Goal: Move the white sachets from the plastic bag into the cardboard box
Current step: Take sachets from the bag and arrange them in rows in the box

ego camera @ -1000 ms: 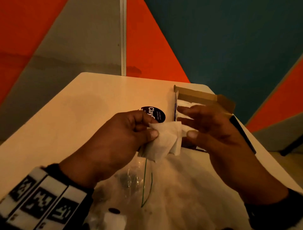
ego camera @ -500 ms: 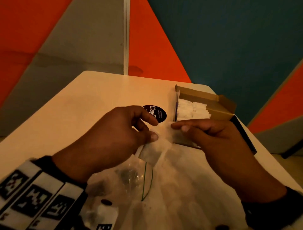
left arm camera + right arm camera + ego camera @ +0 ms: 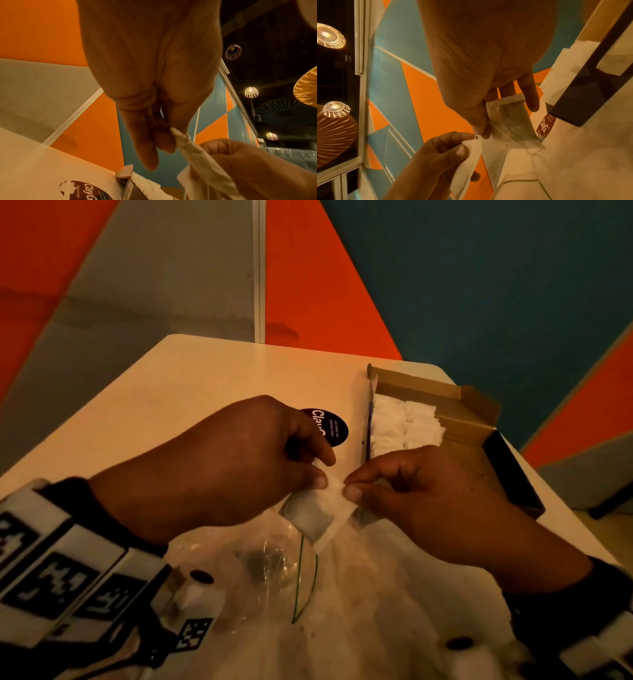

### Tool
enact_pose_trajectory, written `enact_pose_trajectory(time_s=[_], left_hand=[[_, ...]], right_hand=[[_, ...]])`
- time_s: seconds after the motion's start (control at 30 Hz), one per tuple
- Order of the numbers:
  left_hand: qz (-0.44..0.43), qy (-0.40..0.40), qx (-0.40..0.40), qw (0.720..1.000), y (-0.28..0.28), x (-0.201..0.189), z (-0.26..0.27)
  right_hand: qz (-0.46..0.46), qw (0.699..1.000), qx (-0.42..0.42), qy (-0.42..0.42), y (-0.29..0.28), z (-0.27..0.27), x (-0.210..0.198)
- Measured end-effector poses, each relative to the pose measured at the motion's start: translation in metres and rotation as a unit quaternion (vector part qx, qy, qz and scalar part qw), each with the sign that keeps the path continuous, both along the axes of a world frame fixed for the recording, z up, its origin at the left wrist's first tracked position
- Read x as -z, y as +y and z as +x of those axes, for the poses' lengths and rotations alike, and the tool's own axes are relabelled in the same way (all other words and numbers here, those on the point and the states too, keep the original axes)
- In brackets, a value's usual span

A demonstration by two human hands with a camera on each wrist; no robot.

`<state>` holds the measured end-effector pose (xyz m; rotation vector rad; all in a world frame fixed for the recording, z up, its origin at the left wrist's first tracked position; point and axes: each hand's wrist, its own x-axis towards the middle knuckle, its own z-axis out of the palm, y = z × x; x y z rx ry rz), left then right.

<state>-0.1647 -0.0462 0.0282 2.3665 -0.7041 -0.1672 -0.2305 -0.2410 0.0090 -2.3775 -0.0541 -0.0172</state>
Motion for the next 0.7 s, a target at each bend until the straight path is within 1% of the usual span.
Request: enact_pose_trajectory(time_s=[0.13,0.27,0.33,0.4,0.5,0.6,0.7], left_hand=[[0.039,-0.012,0.019,0.999,0.007,-0.001,0.011],[0.070,0.000,0.050,0.996,0.017,0.002,0.019],[0.067,0.017,0.069,0.995,0.019,0.006,0.020],[0.022,0.043,0.082,0.995,0.018,0.011,0.019],[-0.102,0.082,0.082,0.988,0.010,0.014,0.014],[-0.238,0.100,0.081,0.963,0.006,0.016,0.009],[-0.332,0.146,0.100,0.927,0.002,0.018,0.006]], right_hand=[[-0.021,1.000,0.010,-0.008,-0.013,0.002,-0.001],[-0.069,0.997,0.039,-0.019,-0.021,0.002,-0.005],[-0.057,0.995,0.068,-0.040,-0.024,0.005,-0.006],[-0.014,0.993,0.105,-0.057,-0.023,0.009,-0.003],[0.066,0.990,0.115,-0.051,-0.016,0.012,0.005],[0.119,0.985,0.112,-0.057,-0.007,0.013,0.014],[0.166,0.977,0.121,-0.050,0.000,0.014,0.020]])
